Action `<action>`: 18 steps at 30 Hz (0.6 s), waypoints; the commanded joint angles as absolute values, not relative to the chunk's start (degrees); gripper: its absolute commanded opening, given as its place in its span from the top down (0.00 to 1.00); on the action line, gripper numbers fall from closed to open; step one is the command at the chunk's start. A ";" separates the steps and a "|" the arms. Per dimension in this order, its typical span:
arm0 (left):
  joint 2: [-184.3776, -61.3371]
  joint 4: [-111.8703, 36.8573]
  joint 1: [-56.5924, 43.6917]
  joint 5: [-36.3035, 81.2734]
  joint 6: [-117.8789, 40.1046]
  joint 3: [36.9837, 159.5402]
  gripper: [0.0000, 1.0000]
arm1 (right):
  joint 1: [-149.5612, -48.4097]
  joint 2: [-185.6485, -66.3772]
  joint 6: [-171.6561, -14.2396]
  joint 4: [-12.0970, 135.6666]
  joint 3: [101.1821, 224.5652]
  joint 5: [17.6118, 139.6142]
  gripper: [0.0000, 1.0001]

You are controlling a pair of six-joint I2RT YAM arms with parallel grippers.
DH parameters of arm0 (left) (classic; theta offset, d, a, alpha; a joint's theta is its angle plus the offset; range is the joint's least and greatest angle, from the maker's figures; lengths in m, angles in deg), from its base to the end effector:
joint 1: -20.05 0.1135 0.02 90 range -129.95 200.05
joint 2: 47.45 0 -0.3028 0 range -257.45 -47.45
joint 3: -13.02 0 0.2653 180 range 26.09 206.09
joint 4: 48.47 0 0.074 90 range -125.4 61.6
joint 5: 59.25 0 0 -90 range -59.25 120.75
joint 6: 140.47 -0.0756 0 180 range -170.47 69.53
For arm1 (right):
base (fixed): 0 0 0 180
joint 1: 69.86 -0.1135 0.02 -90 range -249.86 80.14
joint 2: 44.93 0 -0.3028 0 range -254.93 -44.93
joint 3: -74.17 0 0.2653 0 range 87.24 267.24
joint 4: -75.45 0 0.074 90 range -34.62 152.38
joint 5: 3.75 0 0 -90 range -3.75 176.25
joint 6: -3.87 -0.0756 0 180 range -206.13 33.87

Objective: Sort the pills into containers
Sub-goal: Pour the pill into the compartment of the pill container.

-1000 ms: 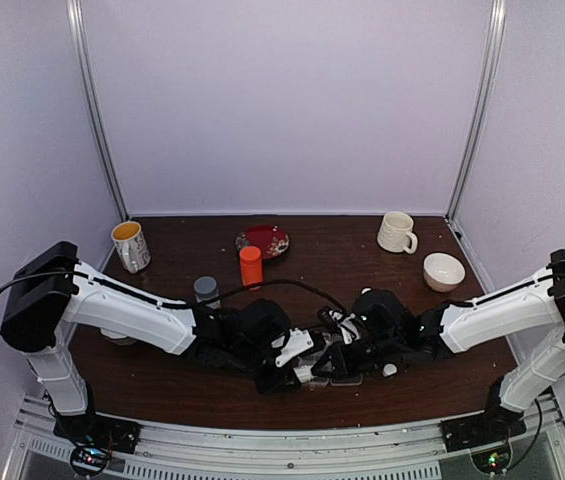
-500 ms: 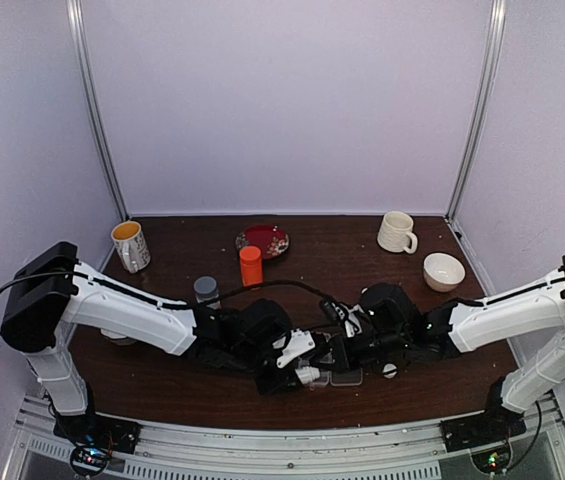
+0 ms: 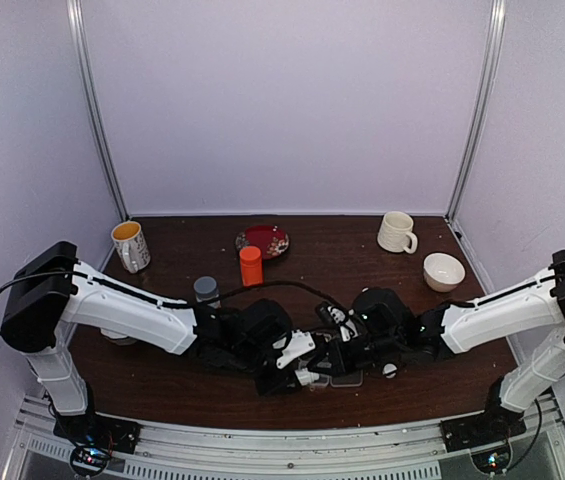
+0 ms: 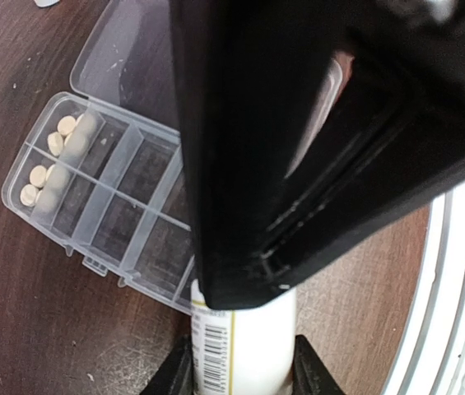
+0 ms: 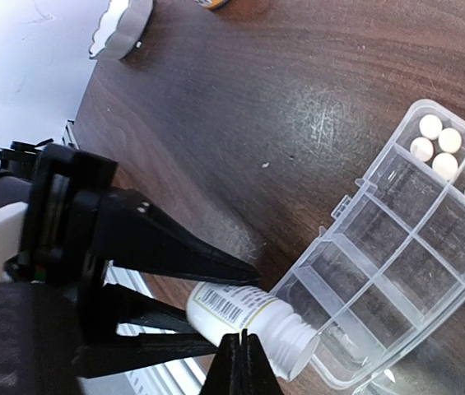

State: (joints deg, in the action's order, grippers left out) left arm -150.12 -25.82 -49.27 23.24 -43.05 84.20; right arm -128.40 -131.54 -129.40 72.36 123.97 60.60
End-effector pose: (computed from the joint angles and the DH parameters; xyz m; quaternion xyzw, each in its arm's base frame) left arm 0.1320 -0.3776 0.1496 0.5056 0.8038 -0.2395 0.2022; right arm 0.1409 0.2931 0.1656 -0.2105 0.8630 0.4472 0.1043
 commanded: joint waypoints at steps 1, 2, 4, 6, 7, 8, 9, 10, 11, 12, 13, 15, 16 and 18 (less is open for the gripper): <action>-150.63 -26.51 -49.62 22.54 -43.69 86.12 0.97 | -128.79 -126.80 -128.92 73.93 122.77 61.62 1.00; -150.63 -26.39 -49.65 22.50 -43.70 86.25 0.97 | -128.82 -126.17 -129.20 75.19 122.23 61.52 1.00; -150.63 -26.24 -49.63 22.48 -43.70 86.37 0.97 | -128.83 -126.81 -129.70 76.30 121.50 61.18 1.00; -150.63 -26.10 -49.66 22.40 -43.70 86.54 0.97 | -129.12 -129.16 -130.21 76.58 121.49 60.61 1.00; -150.63 -25.96 -49.73 22.48 -43.70 86.60 0.97 | -129.29 -130.85 -130.51 76.92 121.56 60.27 1.00; -150.63 -25.86 -49.66 22.53 -43.74 86.69 0.97 | -129.49 -132.41 -130.86 77.14 121.58 59.99 1.00; -150.71 -25.67 -49.68 22.49 -43.70 86.80 0.97 | -129.64 -133.63 -131.20 77.17 121.66 59.88 1.00; -150.71 -25.52 -49.69 22.49 -43.74 86.89 0.97 | -129.65 -134.47 -131.42 77.08 121.61 59.86 1.00; -150.80 -25.40 -49.70 22.51 -43.70 86.95 0.97 | -129.68 -134.80 -131.43 77.03 121.61 59.95 1.00; -150.81 -25.31 -49.73 22.48 -43.70 87.00 0.97 | -129.64 -134.61 -131.40 76.83 121.51 60.19 1.00; -150.81 -25.22 -49.76 22.51 -43.70 87.07 0.97 | -129.63 -133.92 -131.28 76.63 121.56 60.50 1.00; -150.87 -25.16 -49.78 22.56 -43.70 87.17 0.97 | -129.57 -131.96 -130.64 75.47 121.84 61.33 1.00; -150.89 -25.19 -49.80 22.56 -43.68 87.26 0.97 | -129.54 -130.94 -130.20 74.49 122.01 61.85 1.00; -150.97 -25.13 -49.76 22.53 -43.70 87.35 0.97 | -129.38 -128.88 -129.46 73.26 122.39 62.51 1.00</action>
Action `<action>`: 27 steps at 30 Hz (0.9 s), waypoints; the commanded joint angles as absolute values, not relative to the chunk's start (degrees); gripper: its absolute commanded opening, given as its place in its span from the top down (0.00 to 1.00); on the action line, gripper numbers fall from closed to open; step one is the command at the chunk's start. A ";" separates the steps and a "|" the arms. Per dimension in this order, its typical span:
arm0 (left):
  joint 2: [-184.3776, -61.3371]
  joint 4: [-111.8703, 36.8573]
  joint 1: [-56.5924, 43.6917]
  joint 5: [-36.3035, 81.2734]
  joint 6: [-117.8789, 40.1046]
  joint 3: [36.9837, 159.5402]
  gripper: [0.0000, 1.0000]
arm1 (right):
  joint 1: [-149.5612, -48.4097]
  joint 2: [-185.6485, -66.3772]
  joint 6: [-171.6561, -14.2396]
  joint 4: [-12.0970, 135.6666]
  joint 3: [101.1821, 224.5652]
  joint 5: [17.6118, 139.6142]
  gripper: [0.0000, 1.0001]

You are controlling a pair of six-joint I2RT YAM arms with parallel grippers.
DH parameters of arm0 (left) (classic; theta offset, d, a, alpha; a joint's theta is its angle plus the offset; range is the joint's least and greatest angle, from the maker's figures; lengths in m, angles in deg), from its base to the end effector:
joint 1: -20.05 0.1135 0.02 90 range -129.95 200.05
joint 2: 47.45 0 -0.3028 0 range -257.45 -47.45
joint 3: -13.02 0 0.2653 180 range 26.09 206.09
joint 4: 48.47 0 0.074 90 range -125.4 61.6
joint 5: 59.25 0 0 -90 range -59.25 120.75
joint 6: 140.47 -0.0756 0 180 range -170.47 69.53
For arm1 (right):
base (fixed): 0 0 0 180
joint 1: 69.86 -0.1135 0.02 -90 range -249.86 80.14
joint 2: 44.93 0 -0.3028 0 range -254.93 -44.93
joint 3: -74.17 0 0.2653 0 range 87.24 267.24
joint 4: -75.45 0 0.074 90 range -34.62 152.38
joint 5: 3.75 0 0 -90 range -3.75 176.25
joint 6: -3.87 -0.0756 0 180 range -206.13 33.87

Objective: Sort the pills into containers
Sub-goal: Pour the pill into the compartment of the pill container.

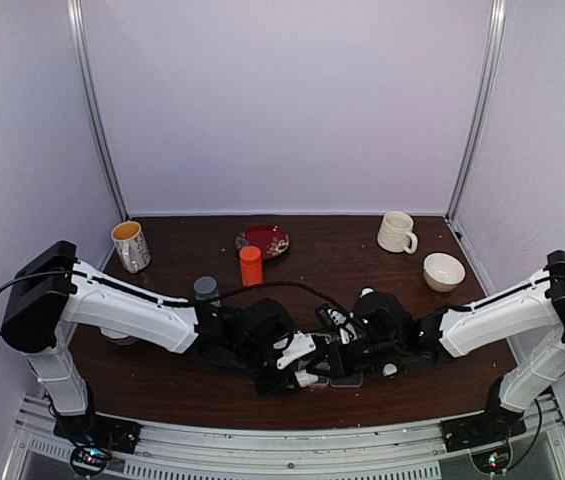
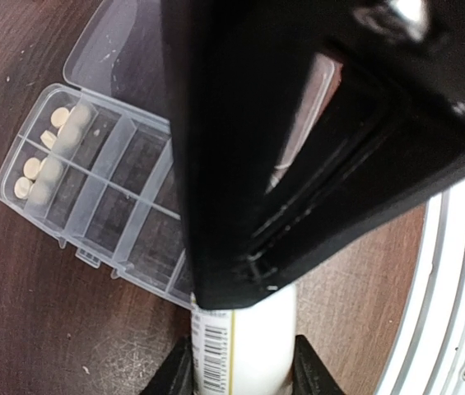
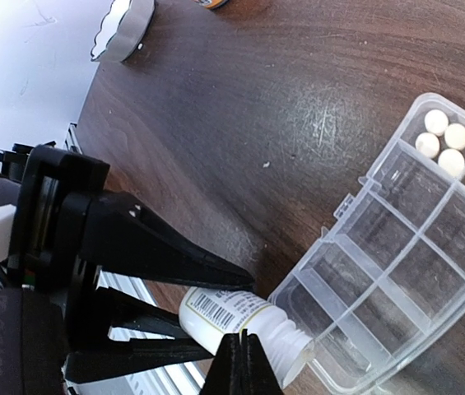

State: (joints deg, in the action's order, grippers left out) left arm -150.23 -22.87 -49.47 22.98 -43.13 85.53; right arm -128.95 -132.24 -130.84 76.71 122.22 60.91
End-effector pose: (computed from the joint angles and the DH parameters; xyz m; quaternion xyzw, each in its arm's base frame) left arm 0.1303 -0.3780 0.1518 0.5095 0.8065 -0.2327 0.1891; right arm 0.1383 0.2941 0.1604 -0.2051 0.8580 0.4582 0.1088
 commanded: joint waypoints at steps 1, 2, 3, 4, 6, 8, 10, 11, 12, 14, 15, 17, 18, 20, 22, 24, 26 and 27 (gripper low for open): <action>-150.98 -25.08 -49.79 22.56 -43.70 87.35 0.98 | -129.32 -128.00 -129.32 73.00 122.44 62.64 1.00; -150.99 -25.14 -49.75 22.53 -43.70 87.35 0.97 | -129.28 -127.11 -129.21 73.06 122.38 62.77 1.00; -150.99 -25.18 -49.76 22.51 -43.70 87.35 0.97 | -129.28 -126.36 -129.12 73.48 122.20 62.84 1.00; -150.99 -25.12 -49.75 22.56 -43.74 87.35 0.97 | -129.32 -125.54 -129.21 74.13 121.90 62.74 1.00; -150.99 -25.03 -49.79 22.45 -43.70 87.43 0.98 | -129.27 -124.77 -129.70 76.05 120.91 62.49 1.00; -150.99 -24.95 -49.76 22.46 -43.70 87.51 0.98 | -129.27 -125.19 -130.31 77.62 119.94 62.35 1.00; -150.99 -24.85 -49.79 22.46 -43.70 87.61 0.98 | -129.32 -127.01 -130.26 77.04 120.29 61.62 1.00; -150.99 -24.83 -49.78 22.36 -43.70 87.66 0.98 | -129.36 -127.70 -130.43 77.53 120.22 61.04 1.00; -150.99 -24.83 -49.80 22.32 -43.70 87.70 0.98 | -129.36 -128.07 -130.81 78.20 119.99 60.78 1.00; -151.03 -24.77 -49.83 22.32 -43.63 87.75 0.98 | -129.36 -128.72 -130.88 77.72 120.16 60.84 1.00; -151.07 -24.82 -49.81 22.32 -43.61 87.79 0.98 | -129.36 -129.48 -130.30 76.05 120.87 60.83 1.00; -151.30 -24.68 -49.80 22.24 -43.61 88.02 0.98 | -129.36 -131.11 -128.63 71.69 122.62 61.00 1.00; -151.40 -24.46 -49.83 22.22 -43.66 88.24 0.98 | -129.32 -131.49 -128.15 70.45 122.95 61.08 1.00; -151.51 -24.18 -49.85 22.22 -43.70 88.48 0.98 | -129.24 -130.69 -128.01 70.02 122.70 61.62 1.00; -151.60 -24.16 -49.82 22.22 -43.70 88.50 0.98 | -129.11 -129.05 -128.06 69.99 122.58 62.17 1.00; -151.60 -24.16 -49.86 22.23 -43.70 88.50 0.98 | -129.01 -127.45 -128.00 70.05 122.58 62.42 1.00; -151.60 -24.20 -49.86 22.15 -43.70 88.50 0.98 | -129.00 -125.56 -128.01 70.49 122.38 62.71 1.00; -151.60 -24.08 -49.83 22.18 -43.70 88.50 0.98 | -128.99 -124.79 -128.15 71.38 122.01 62.72 1.00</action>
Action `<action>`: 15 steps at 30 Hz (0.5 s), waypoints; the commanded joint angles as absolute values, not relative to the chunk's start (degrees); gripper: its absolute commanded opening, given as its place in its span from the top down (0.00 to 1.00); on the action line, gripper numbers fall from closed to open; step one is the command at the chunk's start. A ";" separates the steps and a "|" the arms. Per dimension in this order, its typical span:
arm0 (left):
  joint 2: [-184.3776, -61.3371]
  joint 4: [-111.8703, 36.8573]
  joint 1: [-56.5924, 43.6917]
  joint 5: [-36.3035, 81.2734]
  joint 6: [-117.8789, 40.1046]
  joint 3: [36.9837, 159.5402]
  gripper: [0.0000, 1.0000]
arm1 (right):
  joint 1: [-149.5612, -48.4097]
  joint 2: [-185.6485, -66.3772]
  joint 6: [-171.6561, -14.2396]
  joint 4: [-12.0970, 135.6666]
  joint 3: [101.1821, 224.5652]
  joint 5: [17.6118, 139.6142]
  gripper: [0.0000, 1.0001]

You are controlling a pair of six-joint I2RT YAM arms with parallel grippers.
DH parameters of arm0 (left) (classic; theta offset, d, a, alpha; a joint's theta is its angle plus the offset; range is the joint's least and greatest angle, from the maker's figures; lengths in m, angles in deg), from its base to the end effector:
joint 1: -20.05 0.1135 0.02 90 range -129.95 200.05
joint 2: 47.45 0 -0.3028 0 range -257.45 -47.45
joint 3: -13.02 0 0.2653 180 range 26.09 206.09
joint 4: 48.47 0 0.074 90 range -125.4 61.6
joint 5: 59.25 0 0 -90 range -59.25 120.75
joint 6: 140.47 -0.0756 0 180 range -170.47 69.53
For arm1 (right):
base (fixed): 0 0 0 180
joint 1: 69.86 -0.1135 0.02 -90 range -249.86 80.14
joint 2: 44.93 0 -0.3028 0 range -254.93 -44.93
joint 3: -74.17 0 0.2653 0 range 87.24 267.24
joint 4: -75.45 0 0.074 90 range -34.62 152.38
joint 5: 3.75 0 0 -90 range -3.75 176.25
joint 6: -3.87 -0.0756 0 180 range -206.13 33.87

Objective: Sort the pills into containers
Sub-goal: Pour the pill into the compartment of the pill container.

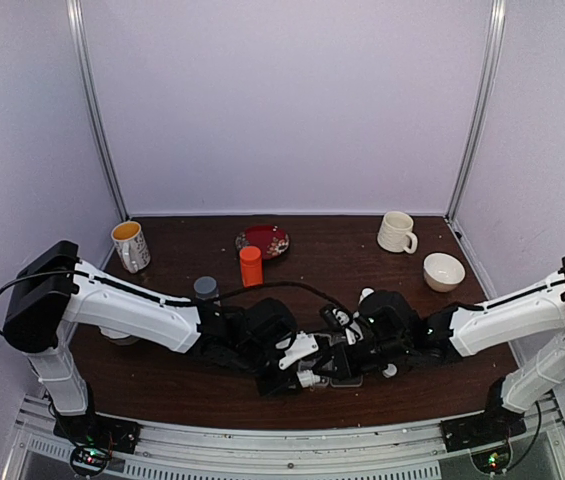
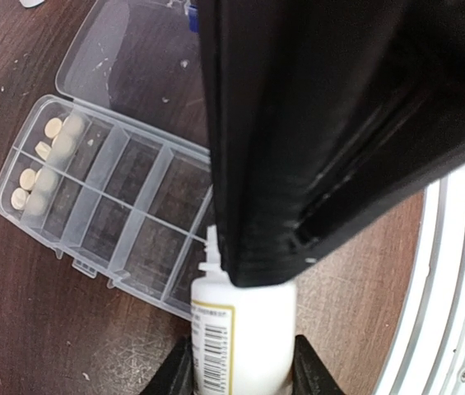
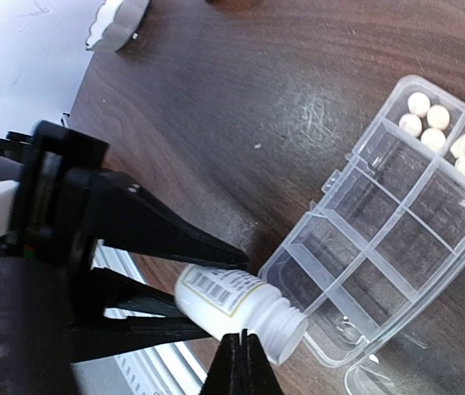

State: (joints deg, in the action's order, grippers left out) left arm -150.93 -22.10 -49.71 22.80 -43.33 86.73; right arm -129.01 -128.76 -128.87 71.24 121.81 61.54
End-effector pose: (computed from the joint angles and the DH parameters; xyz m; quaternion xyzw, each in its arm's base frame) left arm 0.1299 -0.3825 0.1526 0.5132 0.8049 -0.2326 0.1863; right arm 0.1319 0.2825 0.1654 -0.2154 0.8649 0.4406 0.1073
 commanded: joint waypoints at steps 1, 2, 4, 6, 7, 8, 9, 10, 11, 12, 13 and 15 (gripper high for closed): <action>-151.60 -24.07 -49.82 22.15 -43.70 88.50 0.98 | -129.00 -124.07 -128.45 72.51 121.42 62.72 1.00; -151.60 -24.07 -49.90 22.13 -43.70 88.50 0.98 | -129.01 -123.58 -128.91 73.93 120.66 62.82 1.00; -151.59 -24.12 -49.90 22.16 -43.70 88.58 0.98 | -129.01 -123.80 -130.48 77.77 119.03 62.31 1.00; -151.68 -24.07 -49.88 22.15 -43.70 88.58 0.98 | -129.01 -126.19 -131.68 80.31 118.47 60.65 1.00; -151.69 -24.07 -49.89 22.16 -43.70 88.58 0.98 | -129.01 -127.43 -132.11 81.14 118.44 59.99 1.00; -151.69 -24.06 -49.89 22.20 -43.70 88.66 0.98 | -129.06 -128.62 -132.62 81.94 118.35 59.44 1.00; -151.69 -24.08 -49.86 22.16 -43.70 88.67 0.98 | -129.09 -129.51 -132.96 82.56 118.13 59.12 1.00; -151.69 -24.07 -49.84 22.16 -43.70 88.67 0.98 | -129.10 -130.40 -133.16 82.54 118.23 58.83 1.00; -151.71 -24.09 -49.86 22.15 -43.70 88.67 0.98 | -129.10 -131.16 -133.09 81.61 118.55 58.56 1.00; -151.74 -24.08 -49.88 22.13 -43.70 88.67 0.98 | -129.10 -131.77 -132.89 80.38 119.00 58.57 1.00; -151.77 -24.07 -49.89 22.17 -43.70 88.67 0.98 | -129.02 -132.14 -132.76 79.48 119.21 58.62 1.00; -151.73 -24.08 -49.89 22.20 -43.70 88.67 0.98 | -128.83 -131.54 -132.82 79.26 118.90 58.88 1.00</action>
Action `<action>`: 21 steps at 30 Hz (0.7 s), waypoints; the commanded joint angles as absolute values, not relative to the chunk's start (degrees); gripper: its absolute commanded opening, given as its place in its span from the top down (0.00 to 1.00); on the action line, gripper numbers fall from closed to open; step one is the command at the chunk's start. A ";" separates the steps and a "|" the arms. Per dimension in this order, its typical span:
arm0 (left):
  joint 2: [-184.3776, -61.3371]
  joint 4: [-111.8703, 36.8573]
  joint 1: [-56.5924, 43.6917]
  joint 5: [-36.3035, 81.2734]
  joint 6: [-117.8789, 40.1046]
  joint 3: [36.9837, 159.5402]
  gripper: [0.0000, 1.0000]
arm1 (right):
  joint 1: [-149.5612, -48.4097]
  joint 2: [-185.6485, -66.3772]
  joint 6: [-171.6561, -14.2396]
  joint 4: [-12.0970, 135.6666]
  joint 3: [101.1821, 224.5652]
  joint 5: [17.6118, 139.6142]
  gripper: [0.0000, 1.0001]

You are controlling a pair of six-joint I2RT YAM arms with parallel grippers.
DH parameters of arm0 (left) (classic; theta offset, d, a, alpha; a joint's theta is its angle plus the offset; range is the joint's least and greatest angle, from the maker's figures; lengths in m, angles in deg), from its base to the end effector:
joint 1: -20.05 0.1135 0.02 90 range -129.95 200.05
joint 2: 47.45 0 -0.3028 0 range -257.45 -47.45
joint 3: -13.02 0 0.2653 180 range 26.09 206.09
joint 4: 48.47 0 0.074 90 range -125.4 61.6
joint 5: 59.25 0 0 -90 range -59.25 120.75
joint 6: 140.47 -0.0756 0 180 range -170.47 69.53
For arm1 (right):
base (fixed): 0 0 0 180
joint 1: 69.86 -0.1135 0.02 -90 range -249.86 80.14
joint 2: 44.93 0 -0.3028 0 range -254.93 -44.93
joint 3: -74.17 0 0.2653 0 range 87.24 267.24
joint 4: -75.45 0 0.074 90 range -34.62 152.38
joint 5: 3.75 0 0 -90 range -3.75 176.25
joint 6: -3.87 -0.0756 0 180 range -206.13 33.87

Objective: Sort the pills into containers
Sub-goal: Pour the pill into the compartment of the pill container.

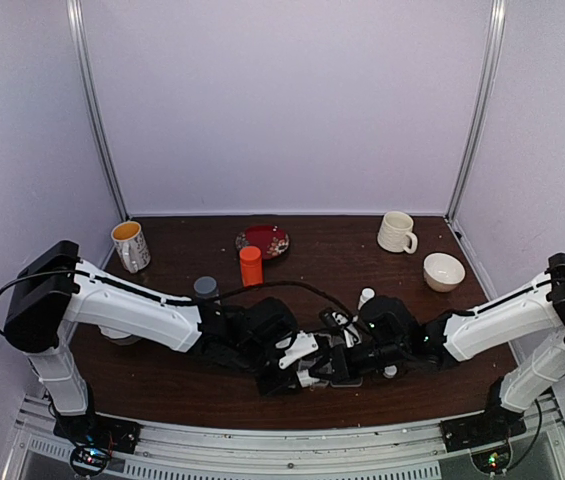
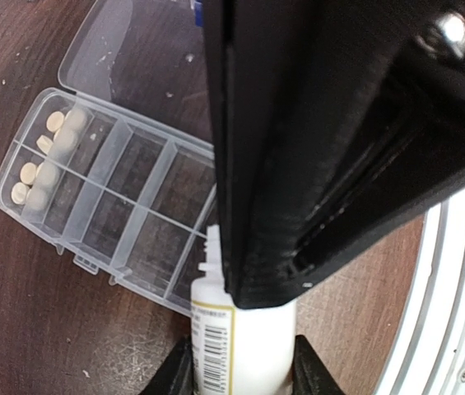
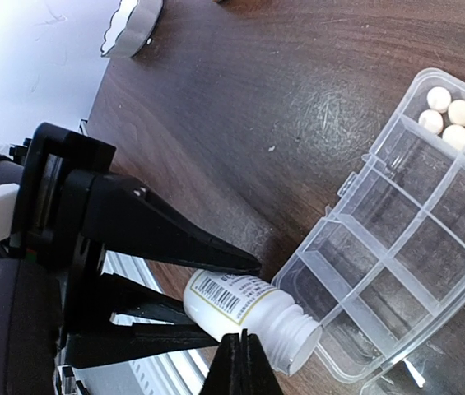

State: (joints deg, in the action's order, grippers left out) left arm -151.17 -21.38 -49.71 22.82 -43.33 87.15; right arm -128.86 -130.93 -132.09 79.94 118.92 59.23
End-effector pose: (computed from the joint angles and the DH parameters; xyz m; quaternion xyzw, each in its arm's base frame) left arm 0.1301 -0.3829 0.1523 0.5136 0.8062 -0.2297 0.1828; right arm 0.1310 0.2848 0.1560 -0.2027 0.8518 0.4727 0.0997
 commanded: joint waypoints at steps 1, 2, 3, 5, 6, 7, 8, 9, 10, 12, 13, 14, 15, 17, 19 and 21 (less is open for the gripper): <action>-151.77 -24.13 -49.83 22.20 -43.70 88.67 0.98 | -128.69 -130.66 -132.81 79.49 118.62 58.97 1.00; -151.78 -24.14 -49.86 22.21 -43.70 88.67 0.98 | -128.60 -129.61 -132.83 79.55 118.35 59.15 1.00; -151.78 -24.07 -49.85 22.10 -43.70 88.67 0.98 | -128.47 -128.37 -132.75 79.49 118.29 59.43 1.00; -151.71 -24.07 -49.90 22.17 -43.79 88.67 0.98 | -128.27 -126.11 -132.44 79.19 118.27 59.98 1.00; -151.77 -24.07 -49.88 22.06 -43.86 88.67 0.98 | -128.22 -125.11 -132.42 79.55 118.19 60.06 1.00; -151.75 -24.09 -49.84 22.10 -43.87 88.67 0.98 | -128.30 -124.34 -132.56 80.17 117.91 60.10 1.00; -151.77 -24.13 -49.86 22.05 -43.87 88.67 0.98 | -128.25 -123.89 -132.92 81.00 117.65 60.09 1.00; -151.78 -24.08 -49.85 22.08 -43.88 88.67 0.98 | -128.30 -123.82 -133.10 81.66 117.50 60.01 1.00; -151.76 -24.07 -49.85 22.05 -43.88 88.67 0.98 | -128.29 -124.55 -133.23 81.97 117.44 59.79 1.00; -151.77 -24.19 -49.86 22.09 -43.88 88.67 0.98 | -128.31 -127.09 -133.29 81.66 117.67 59.29 1.00; -151.78 -24.16 -49.85 22.07 -43.88 88.67 0.98 | -128.31 -128.80 -133.39 81.45 117.73 58.76 1.00; -151.78 -24.26 -49.88 22.09 -43.88 88.59 0.98 | -128.29 -130.45 -133.58 81.25 117.91 58.27 1.00; -151.78 -24.30 -49.89 22.06 -43.88 88.58 0.98 | -128.26 -131.78 -133.62 80.81 118.17 57.94 1.00; -151.78 -24.18 -49.90 22.05 -43.92 88.65 0.98 | -128.29 -132.84 -133.64 80.25 118.27 58.00 1.00; -151.77 -24.20 -49.84 21.97 -43.88 88.65 0.98 | -128.26 -131.94 -133.67 80.26 118.00 58.53 1.00; -151.77 -24.16 -49.90 21.98 -43.88 88.58 0.99 | -128.22 -130.10 -133.63 80.77 117.94 58.86 1.00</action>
State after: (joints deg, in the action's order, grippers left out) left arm -151.39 -21.18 -49.60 23.02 -43.46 87.50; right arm -128.21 -131.32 -133.16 81.78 118.16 57.98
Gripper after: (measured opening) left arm 0.322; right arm 0.007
